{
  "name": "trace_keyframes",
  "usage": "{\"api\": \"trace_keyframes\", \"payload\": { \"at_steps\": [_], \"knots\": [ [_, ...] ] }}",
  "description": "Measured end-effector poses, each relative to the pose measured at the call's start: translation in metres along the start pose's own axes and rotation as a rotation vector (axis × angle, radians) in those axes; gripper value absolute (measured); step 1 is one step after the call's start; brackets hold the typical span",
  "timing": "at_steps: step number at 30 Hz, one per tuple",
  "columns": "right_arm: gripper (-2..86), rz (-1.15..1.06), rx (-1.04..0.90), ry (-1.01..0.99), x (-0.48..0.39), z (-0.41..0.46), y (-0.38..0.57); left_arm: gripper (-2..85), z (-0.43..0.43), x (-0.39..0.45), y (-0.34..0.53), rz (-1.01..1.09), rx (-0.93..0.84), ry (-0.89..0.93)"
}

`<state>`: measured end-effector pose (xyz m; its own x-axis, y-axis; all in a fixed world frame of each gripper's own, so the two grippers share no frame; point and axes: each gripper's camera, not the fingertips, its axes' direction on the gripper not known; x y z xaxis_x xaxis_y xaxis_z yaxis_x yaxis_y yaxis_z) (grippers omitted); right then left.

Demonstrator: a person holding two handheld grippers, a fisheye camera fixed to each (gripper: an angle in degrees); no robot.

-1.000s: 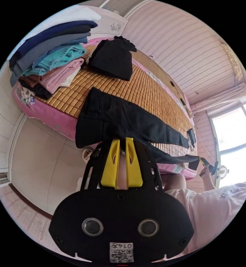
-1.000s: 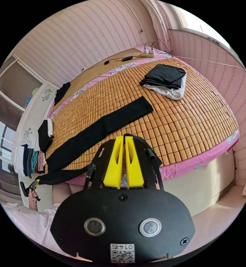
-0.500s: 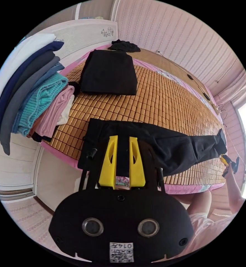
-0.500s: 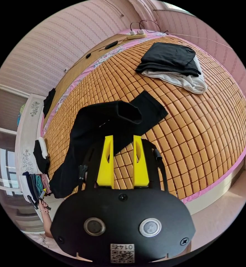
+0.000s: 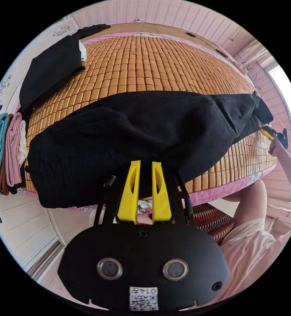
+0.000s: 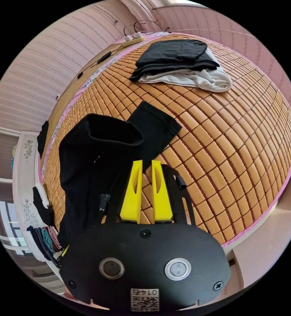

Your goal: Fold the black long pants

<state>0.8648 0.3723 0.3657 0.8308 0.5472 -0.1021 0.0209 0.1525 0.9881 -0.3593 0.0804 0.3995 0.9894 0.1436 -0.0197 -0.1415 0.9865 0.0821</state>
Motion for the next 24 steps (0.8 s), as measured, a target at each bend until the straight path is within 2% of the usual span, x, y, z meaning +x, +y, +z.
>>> {"api": "trace_keyframes", "payload": {
  "at_steps": [6, 10, 14, 16, 20, 24],
  "knots": [
    [0.6, -0.114, 0.100, -0.241, 0.023, -0.054, 0.023, 0.8, 0.001, 0.027, -0.022, 0.096, -0.047, -0.049],
    [0.5, -0.202, 0.132, -0.171, 0.049, -0.098, 0.073, -0.5, 0.005, 0.051, -0.027, 0.203, -0.082, -0.094],
    [1.1, -0.059, -0.038, -0.107, 0.105, -0.079, 0.114, -0.6, 0.005, 0.062, -0.034, 0.189, -0.059, -0.056],
    [1.3, -0.006, -0.023, -0.079, 0.116, -0.080, 0.124, -0.5, -0.005, 0.070, -0.037, 0.156, -0.023, -0.081],
    [2.2, 0.009, 0.139, 0.074, 0.099, -0.103, 0.121, 0.2, -0.030, 0.091, -0.037, 0.168, 0.073, -0.062],
    [6.8, -0.154, 0.135, -0.022, 0.049, -0.089, 0.085, 2.3, -0.034, 0.143, -0.039, 0.301, 0.090, 0.054]
  ]
}}
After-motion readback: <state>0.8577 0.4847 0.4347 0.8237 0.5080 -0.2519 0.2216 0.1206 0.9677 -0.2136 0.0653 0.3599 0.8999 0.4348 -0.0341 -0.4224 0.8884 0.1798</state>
